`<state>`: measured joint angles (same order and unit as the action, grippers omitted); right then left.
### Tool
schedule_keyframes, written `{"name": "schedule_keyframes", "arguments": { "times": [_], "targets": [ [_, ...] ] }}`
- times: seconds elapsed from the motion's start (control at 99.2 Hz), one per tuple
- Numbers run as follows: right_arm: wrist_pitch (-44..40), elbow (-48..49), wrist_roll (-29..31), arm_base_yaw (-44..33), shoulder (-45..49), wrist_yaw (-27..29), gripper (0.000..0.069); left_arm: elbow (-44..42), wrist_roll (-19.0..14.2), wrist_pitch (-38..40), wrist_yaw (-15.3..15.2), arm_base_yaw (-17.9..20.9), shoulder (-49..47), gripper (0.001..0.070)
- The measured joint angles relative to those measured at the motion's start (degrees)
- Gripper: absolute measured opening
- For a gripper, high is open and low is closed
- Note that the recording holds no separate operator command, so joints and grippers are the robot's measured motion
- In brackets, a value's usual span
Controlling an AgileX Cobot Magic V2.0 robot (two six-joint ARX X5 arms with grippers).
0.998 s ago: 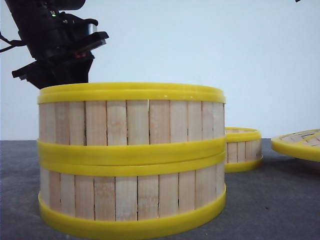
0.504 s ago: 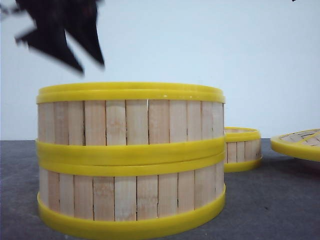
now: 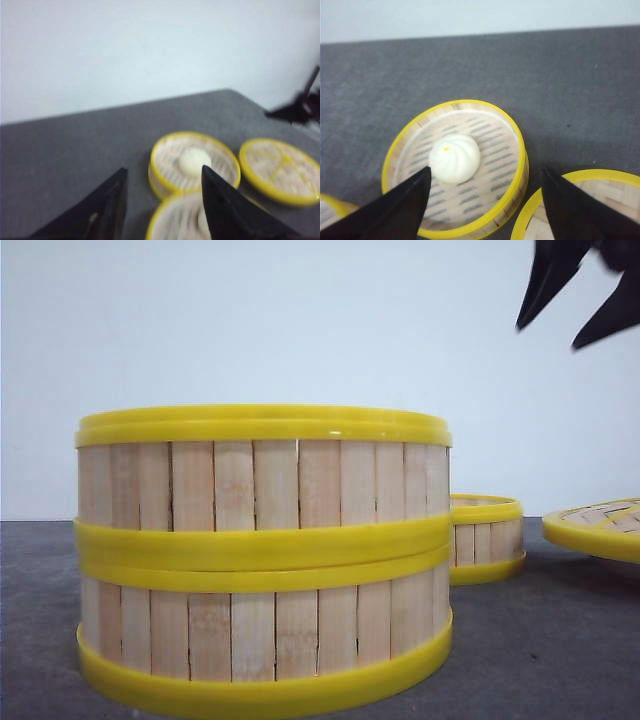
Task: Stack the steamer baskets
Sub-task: 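Move the right gripper to the rim of the remaining bun basket, then grip the basket rim with the right gripper and lift it over the stack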
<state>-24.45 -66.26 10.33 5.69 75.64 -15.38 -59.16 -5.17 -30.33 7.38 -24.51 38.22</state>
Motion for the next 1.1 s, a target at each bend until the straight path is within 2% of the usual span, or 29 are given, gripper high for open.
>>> {"name": "schedule_keyframes", "arguments": {
  "times": [0.161,0.333,0.444,0.807,0.887,1.099],
  "targets": [
    [-1.4,-6.8,0.0,0.3,11.3,0.3,0.0430,9.4,-1.4,-3.6,0.1,-0.3,-11.1,0.0272],
    [-1.9,-12.0,0.0,0.8,21.4,1.7,0.0430,9.6,-3.7,-10.7,0.0,-0.4,-18.7,0.0272],
    [-1.9,-12.7,-0.1,1.2,25.9,4.9,0.0429,9.6,-5.0,-14.1,0.1,-0.4,-21.2,0.0272],
    [0.0,-12.8,0.0,2.3,33.4,8.0,0.0403,9.6,-6.3,-17.7,0.1,-0.4,-24.4,0.0272],
    [0.4,-12.8,0.0,2.9,34.1,8.2,0.0357,9.6,-6.3,-18.1,0.1,-0.4,-24.4,0.0272],
    [1.1,-12.8,0.0,4.1,34.7,12.7,0.0130,9.6,-6.3,-18.8,0.1,-0.4,-24.4,0.0272]
  ]
}}
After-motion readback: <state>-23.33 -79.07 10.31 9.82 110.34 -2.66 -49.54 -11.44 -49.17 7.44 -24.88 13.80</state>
